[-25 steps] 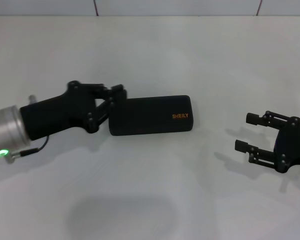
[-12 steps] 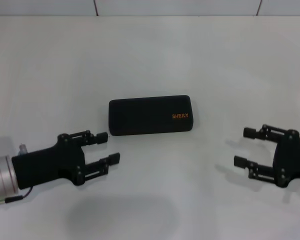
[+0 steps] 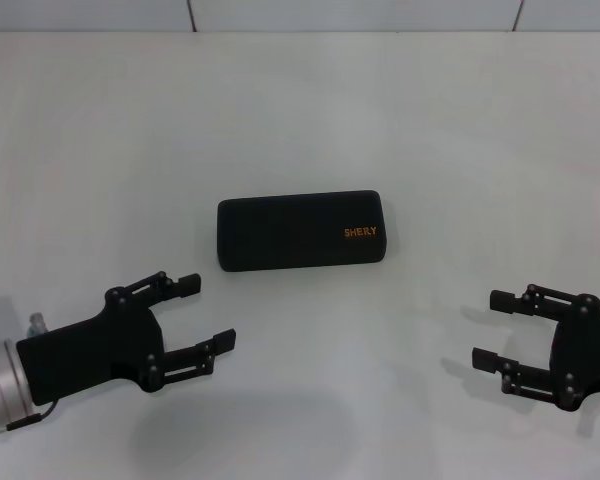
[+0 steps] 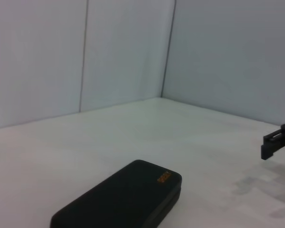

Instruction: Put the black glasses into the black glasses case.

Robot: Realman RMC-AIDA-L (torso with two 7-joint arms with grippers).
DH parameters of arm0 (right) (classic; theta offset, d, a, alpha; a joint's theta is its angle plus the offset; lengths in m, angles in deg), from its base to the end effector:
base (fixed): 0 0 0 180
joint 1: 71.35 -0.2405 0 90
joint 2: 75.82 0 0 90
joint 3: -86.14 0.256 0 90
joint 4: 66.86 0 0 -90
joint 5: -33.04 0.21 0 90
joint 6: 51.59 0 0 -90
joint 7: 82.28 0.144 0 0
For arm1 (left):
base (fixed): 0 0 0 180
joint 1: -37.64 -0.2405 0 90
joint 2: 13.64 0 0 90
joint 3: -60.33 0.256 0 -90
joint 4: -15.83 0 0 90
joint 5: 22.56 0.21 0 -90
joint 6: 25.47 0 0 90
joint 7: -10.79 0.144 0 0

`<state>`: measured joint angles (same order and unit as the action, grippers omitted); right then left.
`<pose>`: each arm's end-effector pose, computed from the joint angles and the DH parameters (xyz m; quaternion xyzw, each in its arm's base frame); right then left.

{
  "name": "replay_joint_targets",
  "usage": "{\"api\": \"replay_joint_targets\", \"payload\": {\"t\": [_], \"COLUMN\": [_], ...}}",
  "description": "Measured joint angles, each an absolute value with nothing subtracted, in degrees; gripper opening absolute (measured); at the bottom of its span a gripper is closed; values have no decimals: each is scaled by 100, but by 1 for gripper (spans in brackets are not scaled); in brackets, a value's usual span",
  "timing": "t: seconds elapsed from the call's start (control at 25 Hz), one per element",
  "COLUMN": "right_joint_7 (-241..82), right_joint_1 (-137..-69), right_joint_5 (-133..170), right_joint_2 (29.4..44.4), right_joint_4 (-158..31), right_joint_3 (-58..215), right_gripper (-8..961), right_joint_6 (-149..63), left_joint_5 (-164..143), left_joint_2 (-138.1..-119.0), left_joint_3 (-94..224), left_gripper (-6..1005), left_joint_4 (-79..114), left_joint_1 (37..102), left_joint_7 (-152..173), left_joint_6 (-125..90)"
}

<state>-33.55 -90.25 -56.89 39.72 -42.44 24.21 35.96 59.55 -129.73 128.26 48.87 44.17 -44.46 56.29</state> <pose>0.3044 0.2593 -0.0312 -0.9439 0.1048 0.2719 0.1551 -0.3366 0.2245 -0.0219 -0.9195 -0.2006 -0.2579 0.2187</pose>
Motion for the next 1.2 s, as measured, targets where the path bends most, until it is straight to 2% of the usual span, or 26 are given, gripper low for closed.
{"api": "replay_joint_targets", "payload": {"t": [0.36, 1.2], "right_joint_7": [-3372, -3377], "right_joint_1": [-9026, -9026], "right_joint_5": [-5680, -5673], "right_joint_2": [3984, 3976], "right_joint_4": [-4244, -4216], "right_joint_3": [2450, 2457], "right_gripper": [678, 678], "right_joint_6": [3581, 3601], "left_joint_5": [5963, 5953], "left_joint_2": [-12959, -12931], "left_joint_3": [12814, 12783], "left_gripper": [889, 889], "left_joint_4": [4885, 4873], "left_joint_1": [4441, 4420], "left_joint_7": [-4459, -4521], "left_joint_6": [5708, 5803]}}
